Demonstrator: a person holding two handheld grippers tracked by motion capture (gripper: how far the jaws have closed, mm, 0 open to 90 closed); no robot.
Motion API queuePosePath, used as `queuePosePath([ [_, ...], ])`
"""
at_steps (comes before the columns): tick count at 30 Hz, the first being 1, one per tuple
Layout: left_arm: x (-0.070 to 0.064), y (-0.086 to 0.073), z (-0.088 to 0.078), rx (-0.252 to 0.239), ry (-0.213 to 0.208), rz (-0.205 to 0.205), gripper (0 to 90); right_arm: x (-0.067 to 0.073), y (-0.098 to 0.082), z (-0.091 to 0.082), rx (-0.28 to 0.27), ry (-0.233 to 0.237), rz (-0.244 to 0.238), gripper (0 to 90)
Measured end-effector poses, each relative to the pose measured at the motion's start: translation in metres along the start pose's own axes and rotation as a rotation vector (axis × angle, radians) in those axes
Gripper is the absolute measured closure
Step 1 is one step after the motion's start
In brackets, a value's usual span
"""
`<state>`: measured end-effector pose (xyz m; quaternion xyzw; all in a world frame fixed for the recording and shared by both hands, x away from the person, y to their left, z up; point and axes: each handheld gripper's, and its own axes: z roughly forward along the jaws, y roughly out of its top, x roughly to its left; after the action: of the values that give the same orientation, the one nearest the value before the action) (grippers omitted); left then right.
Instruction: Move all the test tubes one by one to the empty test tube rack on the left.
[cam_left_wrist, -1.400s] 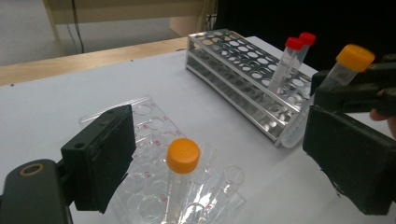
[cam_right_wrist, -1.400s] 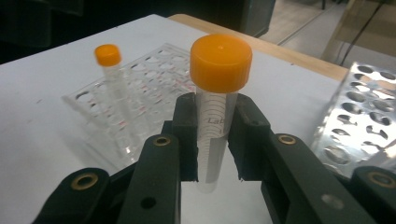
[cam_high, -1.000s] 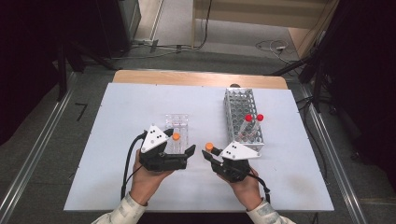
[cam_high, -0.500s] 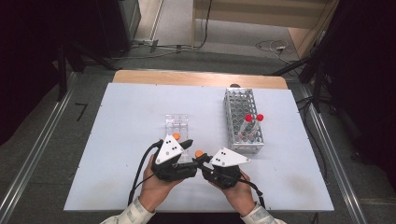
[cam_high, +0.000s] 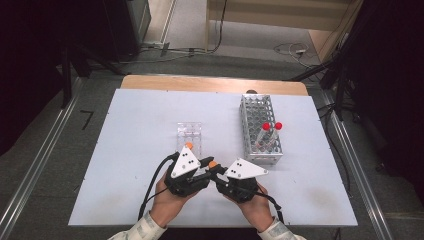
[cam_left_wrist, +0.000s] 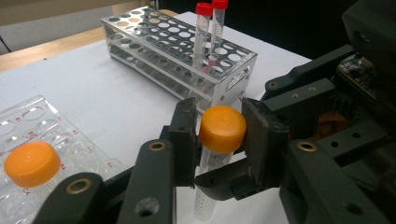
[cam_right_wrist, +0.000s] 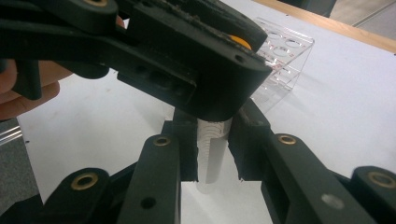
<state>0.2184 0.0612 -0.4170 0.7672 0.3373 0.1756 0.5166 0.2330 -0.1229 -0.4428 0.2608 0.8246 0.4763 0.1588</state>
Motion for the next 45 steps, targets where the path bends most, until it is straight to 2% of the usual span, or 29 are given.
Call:
queuePosePath([
  [3,0.0,0.0,-0.001,0.001,0.0,0.001,69.9,0.0,0.0,0.0,0.0,0.002,-0.002,70.8],
  [7,0.002,0.002,-0.003,-0.003,-0.011,-0.019,70.6,0.001,0.0,-0.001,-0.005,0.009,-0.004,69.4],
  [9,0.003,0.003,-0.005,-0.007,-0.014,-0.022,70.7,0.001,0.001,-0.002,-0.01,0.017,0.0,64.5],
  [13,0.007,0.01,-0.015,-0.017,-0.041,-0.048,70.7,0.001,0.002,-0.003,-0.005,0.069,0.004,48.6],
  [16,0.011,0.016,-0.025,-0.03,-0.028,-0.051,70.7,0.003,0.002,-0.007,-0.005,0.084,-0.01,42.7],
  [19,0.017,0.021,-0.034,-0.04,-0.007,-0.056,70.7,0.002,0.001,-0.01,-0.003,0.086,-0.012,38.5],
  [24,0.027,0.025,-0.044,-0.054,0.027,-0.069,70.7,0.0,0.001,-0.012,-0.001,0.074,0.001,37.5],
  [29,0.036,0.026,-0.051,-0.069,0.092,-0.069,70.7,-0.003,0.001,-0.013,-0.01,0.066,0.002,37.5],
  [32,0.041,0.026,-0.051,-0.078,0.133,-0.071,70.7,-0.004,0.0,-0.013,-0.009,0.06,0.007,37.3],
  [37,0.044,0.025,-0.047,-0.076,0.177,-0.064,70.7,-0.005,-0.001,-0.011,-0.001,0.05,0.007,36.7],
  [41,0.045,0.023,-0.043,-0.075,0.202,-0.055,70.6,-0.005,0.0,-0.011,-0.004,0.044,0.006,35.0],
  [45,0.047,0.018,-0.039,-0.056,0.207,-0.057,70.6,-0.006,-0.001,-0.01,0.005,0.034,0.013,31.1],
])
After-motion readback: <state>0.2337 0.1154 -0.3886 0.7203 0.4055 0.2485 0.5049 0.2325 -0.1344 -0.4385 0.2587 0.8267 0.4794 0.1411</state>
